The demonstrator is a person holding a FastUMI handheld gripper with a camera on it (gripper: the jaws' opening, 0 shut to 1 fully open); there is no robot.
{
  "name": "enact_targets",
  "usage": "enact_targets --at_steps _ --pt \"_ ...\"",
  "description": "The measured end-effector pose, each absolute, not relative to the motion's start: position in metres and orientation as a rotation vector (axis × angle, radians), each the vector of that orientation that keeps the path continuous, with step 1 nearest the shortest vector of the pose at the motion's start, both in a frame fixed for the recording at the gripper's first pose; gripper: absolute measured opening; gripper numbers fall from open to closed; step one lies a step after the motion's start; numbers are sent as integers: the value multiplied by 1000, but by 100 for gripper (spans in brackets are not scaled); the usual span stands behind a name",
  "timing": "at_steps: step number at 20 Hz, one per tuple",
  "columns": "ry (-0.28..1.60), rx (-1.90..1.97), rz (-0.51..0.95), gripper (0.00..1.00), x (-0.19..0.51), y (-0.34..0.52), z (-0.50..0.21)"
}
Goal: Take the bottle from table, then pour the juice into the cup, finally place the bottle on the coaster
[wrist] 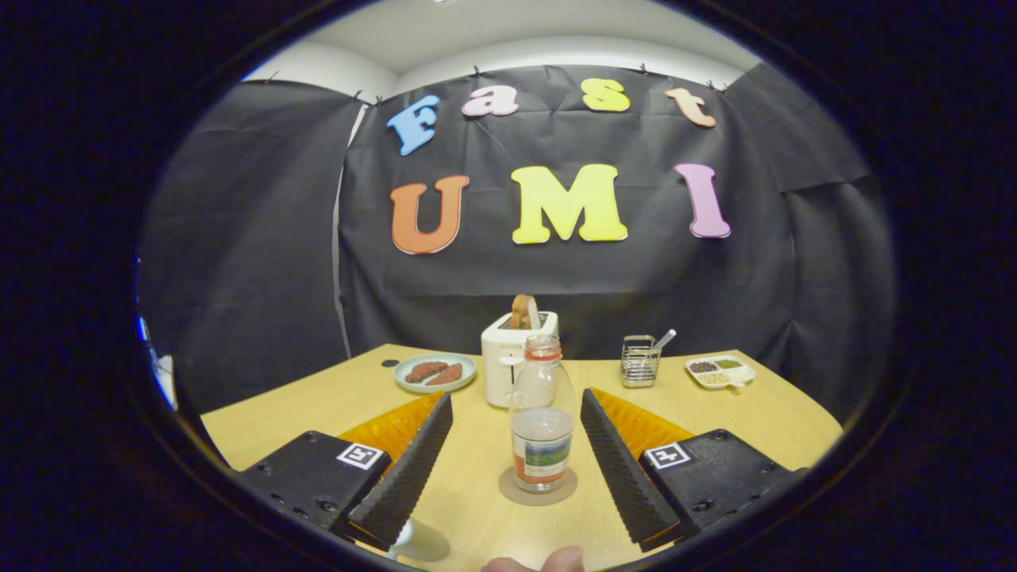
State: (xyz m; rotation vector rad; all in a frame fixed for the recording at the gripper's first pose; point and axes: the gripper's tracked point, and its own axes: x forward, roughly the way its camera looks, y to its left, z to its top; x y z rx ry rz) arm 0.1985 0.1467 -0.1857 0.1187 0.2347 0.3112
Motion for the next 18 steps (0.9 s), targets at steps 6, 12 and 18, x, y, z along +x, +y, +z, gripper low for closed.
enact_targets --at_steps 6,12,18 --pt "206 147 246 100 174 118 -147" --pt "165 95 173 100 132 79 -104" --pt "127 85 133 100 82 59 -67"
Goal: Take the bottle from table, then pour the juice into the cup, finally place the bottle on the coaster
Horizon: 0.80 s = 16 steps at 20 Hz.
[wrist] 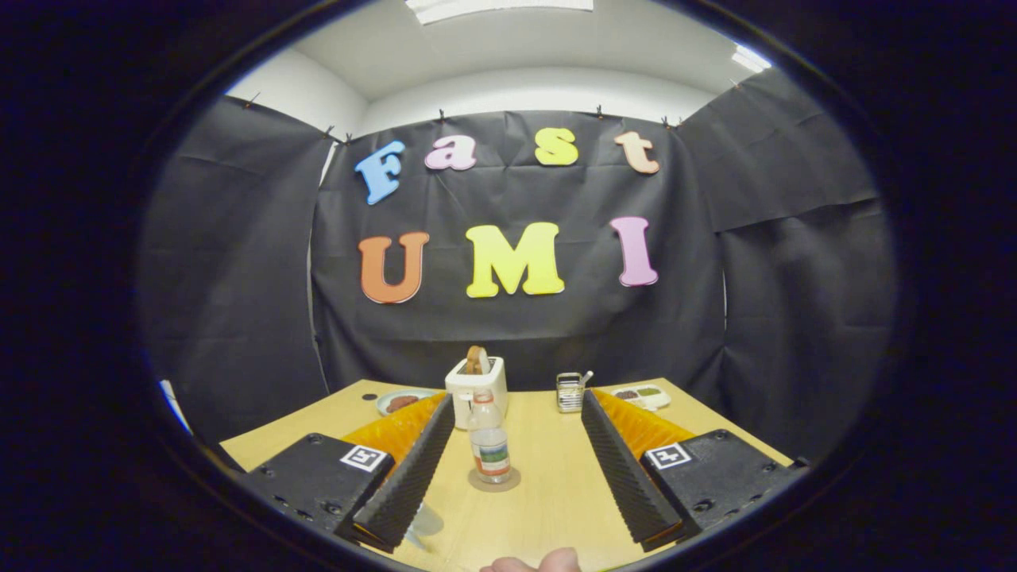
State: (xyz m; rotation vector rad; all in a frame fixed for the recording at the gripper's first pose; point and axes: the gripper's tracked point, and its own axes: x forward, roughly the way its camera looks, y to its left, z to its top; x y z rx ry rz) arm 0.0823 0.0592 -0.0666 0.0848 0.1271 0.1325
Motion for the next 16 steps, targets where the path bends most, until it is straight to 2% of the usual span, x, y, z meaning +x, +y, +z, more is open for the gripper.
enact_targets --at_steps 8,16 --pt "121 81 99 100 39 53 -47" --pt "116 63 123 100 39 63 -48"
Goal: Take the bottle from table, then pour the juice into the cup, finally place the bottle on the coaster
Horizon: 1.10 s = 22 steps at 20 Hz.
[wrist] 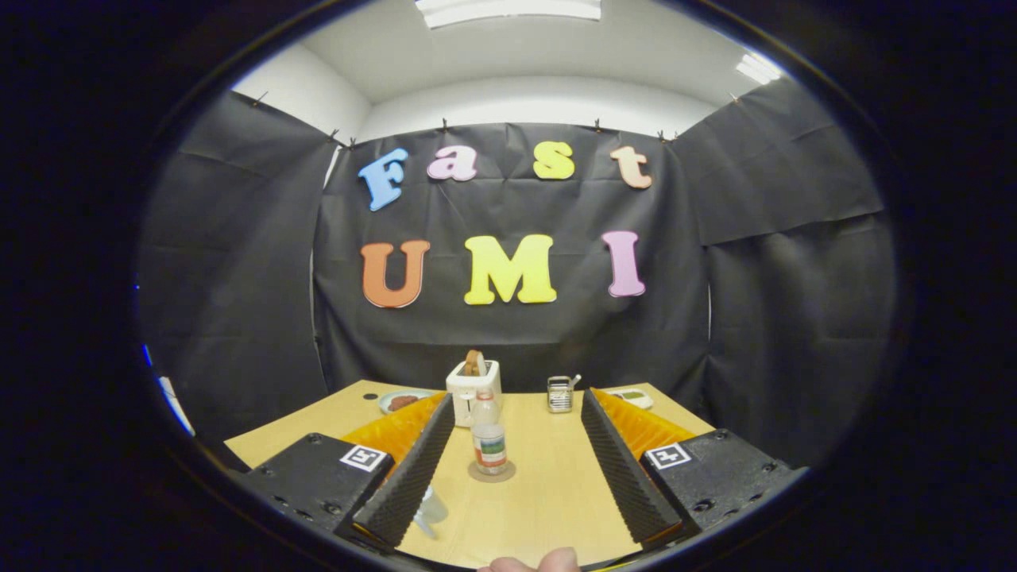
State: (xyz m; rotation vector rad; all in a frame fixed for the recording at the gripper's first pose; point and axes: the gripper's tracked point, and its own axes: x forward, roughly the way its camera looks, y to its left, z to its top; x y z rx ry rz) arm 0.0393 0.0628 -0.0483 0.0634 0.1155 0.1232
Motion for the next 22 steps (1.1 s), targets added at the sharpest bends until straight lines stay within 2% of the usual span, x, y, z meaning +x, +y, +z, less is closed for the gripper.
enact_targets --at_steps 22 --pt "150 53 318 100 38 125 -70"
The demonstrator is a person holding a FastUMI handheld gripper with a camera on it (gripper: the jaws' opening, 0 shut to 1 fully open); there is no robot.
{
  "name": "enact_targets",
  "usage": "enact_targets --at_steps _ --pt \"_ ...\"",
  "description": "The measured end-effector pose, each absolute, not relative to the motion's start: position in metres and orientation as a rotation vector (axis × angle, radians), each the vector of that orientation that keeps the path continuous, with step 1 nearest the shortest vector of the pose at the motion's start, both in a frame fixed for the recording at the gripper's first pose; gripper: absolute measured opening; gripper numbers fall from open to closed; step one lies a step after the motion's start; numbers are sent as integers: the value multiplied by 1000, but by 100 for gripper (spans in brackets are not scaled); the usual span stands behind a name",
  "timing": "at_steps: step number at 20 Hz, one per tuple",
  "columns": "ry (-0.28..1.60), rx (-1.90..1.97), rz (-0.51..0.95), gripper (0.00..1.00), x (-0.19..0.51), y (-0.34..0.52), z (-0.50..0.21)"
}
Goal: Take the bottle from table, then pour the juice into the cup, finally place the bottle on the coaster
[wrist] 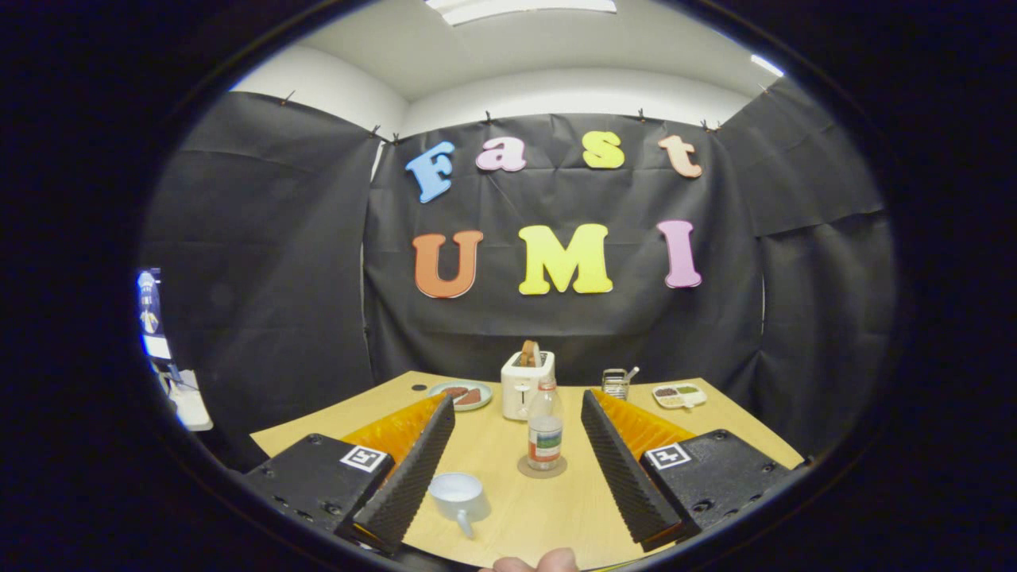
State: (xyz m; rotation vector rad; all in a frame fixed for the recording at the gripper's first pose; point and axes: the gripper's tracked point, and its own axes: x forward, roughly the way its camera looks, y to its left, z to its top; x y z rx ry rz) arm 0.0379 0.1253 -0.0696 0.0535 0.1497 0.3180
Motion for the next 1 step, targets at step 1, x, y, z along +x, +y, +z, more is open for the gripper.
enact_targets --at_steps 1 --pt "151 51 328 100 38 130 -70"
